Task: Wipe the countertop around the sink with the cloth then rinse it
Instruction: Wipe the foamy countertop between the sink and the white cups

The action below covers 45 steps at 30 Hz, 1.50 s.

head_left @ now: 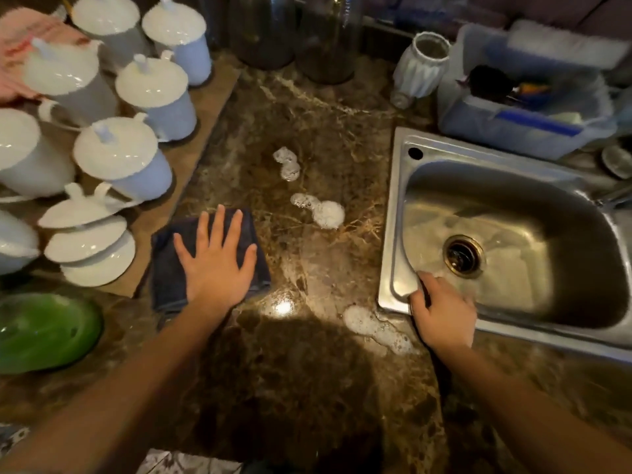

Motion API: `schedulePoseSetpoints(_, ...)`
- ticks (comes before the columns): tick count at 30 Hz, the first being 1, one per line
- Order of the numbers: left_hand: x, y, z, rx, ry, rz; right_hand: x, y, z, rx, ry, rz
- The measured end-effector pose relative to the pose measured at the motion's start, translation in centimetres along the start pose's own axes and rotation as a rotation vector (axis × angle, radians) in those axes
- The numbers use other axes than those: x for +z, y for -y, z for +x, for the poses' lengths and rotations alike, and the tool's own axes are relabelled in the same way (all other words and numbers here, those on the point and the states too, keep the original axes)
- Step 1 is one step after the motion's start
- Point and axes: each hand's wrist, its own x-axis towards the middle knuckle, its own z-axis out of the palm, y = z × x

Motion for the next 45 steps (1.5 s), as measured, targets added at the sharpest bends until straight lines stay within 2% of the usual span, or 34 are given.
schedulePoseSetpoints(10,0.0,0.2,0.7,-0.001,-0.011,-0.021,0.1,-0.2,0.0,-0.018,0.002,0.015)
schedulePoseSetpoints(17,1.8,-1.6,-10.7,-0.019,-0.014,-0.032,0.0,-0.6,0.1,-0.072,0.009,0.052)
schedulePoseSetpoints(21,4.2,-6.4,-18.6,-0.163,-0.018,-0.048,0.0,-0.7,0.2,-0.104,0.016,0.057)
schedulePoseSetpoints(25,5.3,-14.7,-23.1,-0.327,0.027,-0.139,-0.1,-0.9,0.1,-0.127,0.033,0.090)
schedulePoseSetpoints(29,6.3,-19.8,-25.1,-0.323,0.110,-0.127,-0.6,-1.5,0.9,-0.217,0.160,0.076)
schedulePoseSetpoints(33,6.6,-20.9,-25.1,-0.377,0.113,-0.125,-1.0,-3.1,1.7,-0.372,0.211,0.088)
schedulePoseSetpoints(39,6.0,-19.4,-20.7,-0.442,0.024,-0.146,-1.1,-3.1,1.3,-0.344,0.161,0.101)
schedulePoseSetpoints(45,4.4,-15.0,-13.3,-0.383,-0.033,-0.101,-1.1,-3.0,1.3,-0.334,0.157,0.112)
